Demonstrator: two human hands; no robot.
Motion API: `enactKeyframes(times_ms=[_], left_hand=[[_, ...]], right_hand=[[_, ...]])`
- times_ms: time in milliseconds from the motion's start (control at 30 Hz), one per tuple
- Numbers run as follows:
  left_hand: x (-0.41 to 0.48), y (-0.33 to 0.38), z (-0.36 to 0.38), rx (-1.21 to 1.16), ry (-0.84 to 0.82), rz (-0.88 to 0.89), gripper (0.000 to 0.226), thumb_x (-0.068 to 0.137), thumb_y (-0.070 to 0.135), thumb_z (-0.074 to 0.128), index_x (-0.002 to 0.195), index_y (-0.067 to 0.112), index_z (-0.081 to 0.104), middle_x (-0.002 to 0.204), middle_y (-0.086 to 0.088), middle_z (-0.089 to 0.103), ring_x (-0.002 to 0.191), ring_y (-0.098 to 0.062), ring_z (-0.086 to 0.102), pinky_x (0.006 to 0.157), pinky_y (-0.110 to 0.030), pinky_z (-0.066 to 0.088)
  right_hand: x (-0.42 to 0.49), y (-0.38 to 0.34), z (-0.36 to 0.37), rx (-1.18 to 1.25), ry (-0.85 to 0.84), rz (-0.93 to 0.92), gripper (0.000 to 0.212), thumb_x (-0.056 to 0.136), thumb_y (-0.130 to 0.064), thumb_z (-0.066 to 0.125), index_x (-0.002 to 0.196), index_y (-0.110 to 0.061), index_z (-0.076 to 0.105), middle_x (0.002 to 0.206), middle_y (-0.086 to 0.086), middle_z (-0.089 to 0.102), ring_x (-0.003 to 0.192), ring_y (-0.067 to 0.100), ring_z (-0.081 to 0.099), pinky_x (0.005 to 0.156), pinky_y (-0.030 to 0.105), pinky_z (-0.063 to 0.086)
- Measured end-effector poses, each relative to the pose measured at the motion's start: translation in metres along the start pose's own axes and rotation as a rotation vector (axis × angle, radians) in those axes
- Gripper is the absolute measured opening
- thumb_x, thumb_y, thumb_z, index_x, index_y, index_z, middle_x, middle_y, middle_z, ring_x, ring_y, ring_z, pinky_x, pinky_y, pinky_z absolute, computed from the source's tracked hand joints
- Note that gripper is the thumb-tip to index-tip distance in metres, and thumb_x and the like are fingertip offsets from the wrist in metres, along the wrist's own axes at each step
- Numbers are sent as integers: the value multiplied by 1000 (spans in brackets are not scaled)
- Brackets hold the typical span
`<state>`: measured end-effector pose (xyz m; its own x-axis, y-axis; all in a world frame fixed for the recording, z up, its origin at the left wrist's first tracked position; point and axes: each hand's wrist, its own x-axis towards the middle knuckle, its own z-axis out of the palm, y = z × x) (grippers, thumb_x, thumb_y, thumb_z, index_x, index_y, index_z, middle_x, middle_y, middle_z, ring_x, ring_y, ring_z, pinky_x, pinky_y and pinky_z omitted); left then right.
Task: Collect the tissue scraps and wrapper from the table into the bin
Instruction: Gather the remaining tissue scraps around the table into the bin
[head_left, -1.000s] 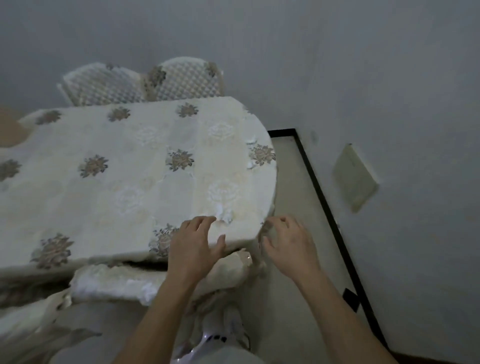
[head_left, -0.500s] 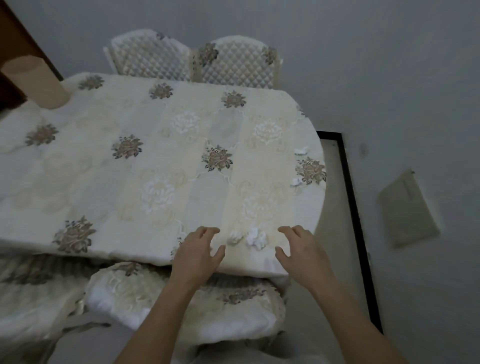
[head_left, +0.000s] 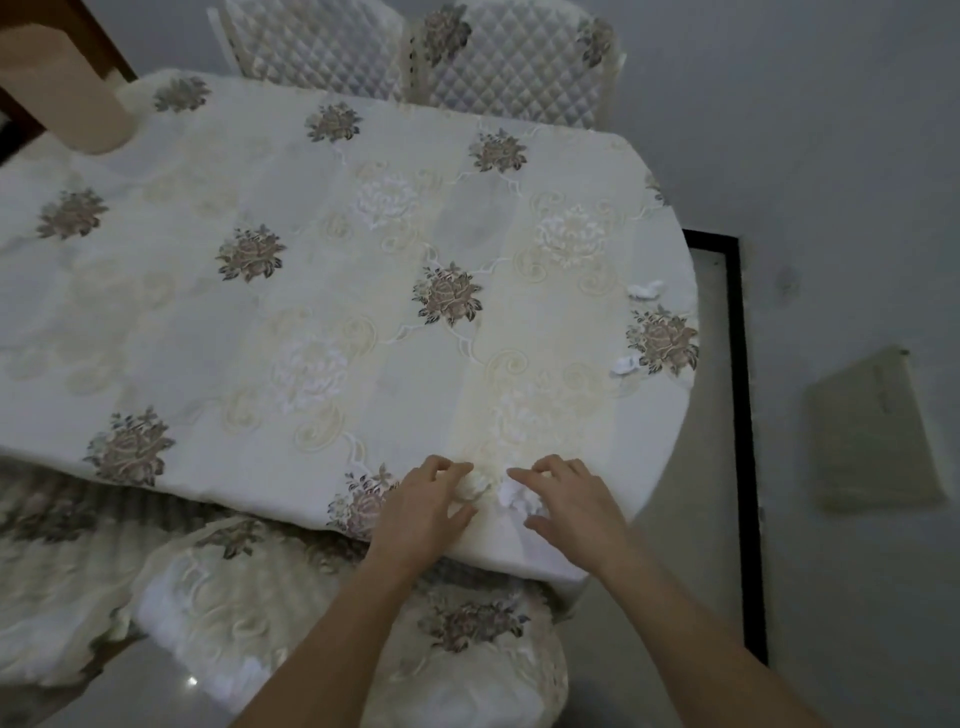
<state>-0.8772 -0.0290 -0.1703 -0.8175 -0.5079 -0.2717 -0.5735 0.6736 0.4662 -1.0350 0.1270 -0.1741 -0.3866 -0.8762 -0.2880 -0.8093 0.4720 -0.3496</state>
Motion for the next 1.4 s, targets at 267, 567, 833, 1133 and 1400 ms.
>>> enactKeyframes(times_ms=[267,567,833,1133,1400], left_hand=[[13,-4,23,-59,-12,-21,33,92,34,62,123,23,63,112,-1,58,102,-22,56,79,-34,48],[18,3,33,-74,11,-27,23,93,34,59,110,20,64,104,2,54,90,-17,56,63,-29,42],[11,4,15,-259,114,-167,17,94,38,59,107,27,61,99,9,55,81,-14,57,69,-34,49],[-5,49,-37,-621,326,-158,5,93,32,65,88,30,64,82,10,67,66,-11,60,57,-20,46],[-9,86,-81,-664,408,-60,7,93,31,64,86,32,65,83,15,67,71,-9,61,58,-16,47]], right_hand=[[12,8,22,-2,122,-3,51,69,-35,84,117,-31,68,94,-3,65,84,24,60,64,35,47],[12,3,42,0,247,74,31,85,-35,70,112,-24,62,90,-2,65,78,22,58,63,35,49],[3,0,18,448,225,394,18,88,-41,63,86,-25,56,71,-6,60,67,15,57,58,36,48],[-7,-3,-48,837,460,348,10,84,-28,74,84,-27,64,82,-2,61,77,10,57,68,23,45],[-18,-10,-103,815,566,292,17,83,-31,75,77,-22,62,69,1,63,69,14,57,66,26,46]])
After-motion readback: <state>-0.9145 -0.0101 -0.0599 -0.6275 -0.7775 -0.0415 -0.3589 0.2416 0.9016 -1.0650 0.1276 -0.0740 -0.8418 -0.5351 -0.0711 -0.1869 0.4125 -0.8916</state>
